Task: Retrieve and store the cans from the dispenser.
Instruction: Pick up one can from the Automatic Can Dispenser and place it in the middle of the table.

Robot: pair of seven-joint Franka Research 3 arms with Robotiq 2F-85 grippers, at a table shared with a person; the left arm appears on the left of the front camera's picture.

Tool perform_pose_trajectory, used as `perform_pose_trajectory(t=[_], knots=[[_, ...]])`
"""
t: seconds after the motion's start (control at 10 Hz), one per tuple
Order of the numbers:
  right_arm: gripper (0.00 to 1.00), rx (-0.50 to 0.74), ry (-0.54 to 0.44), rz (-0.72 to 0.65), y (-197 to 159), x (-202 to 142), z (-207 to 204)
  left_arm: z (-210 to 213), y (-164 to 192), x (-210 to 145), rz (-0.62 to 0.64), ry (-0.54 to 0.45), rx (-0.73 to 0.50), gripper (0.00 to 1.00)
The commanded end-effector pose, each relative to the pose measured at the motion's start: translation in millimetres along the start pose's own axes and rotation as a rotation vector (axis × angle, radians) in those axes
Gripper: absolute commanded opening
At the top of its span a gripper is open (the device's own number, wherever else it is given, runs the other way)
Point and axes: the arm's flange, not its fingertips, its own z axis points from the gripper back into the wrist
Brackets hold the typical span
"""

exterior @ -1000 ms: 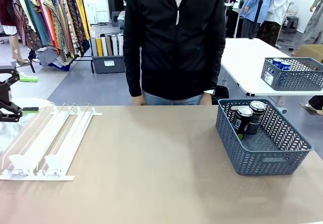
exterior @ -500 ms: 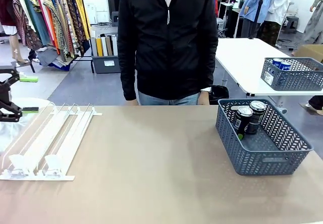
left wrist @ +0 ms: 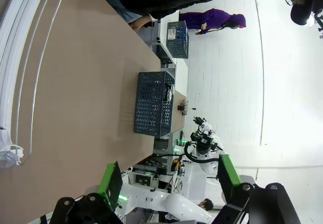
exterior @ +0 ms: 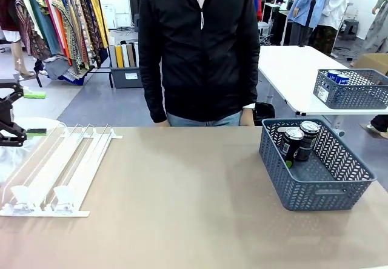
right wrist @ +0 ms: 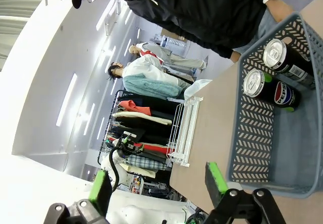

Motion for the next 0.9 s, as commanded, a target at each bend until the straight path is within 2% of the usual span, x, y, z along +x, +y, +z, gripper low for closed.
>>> perform_pose_trajectory(t=[0.0,0.8], knots=[[1.00,0.005,0.002,0.006,4.1,1.8,-0.3,0.9,-3.8,-0.8,0.014,-0.003,-0.004,1.00],[1.00,0.005,0.002,0.006,4.1,1.8,-0.3,0.9,-3.8,-0.8,0.014,-0.003,-0.004,1.00]])
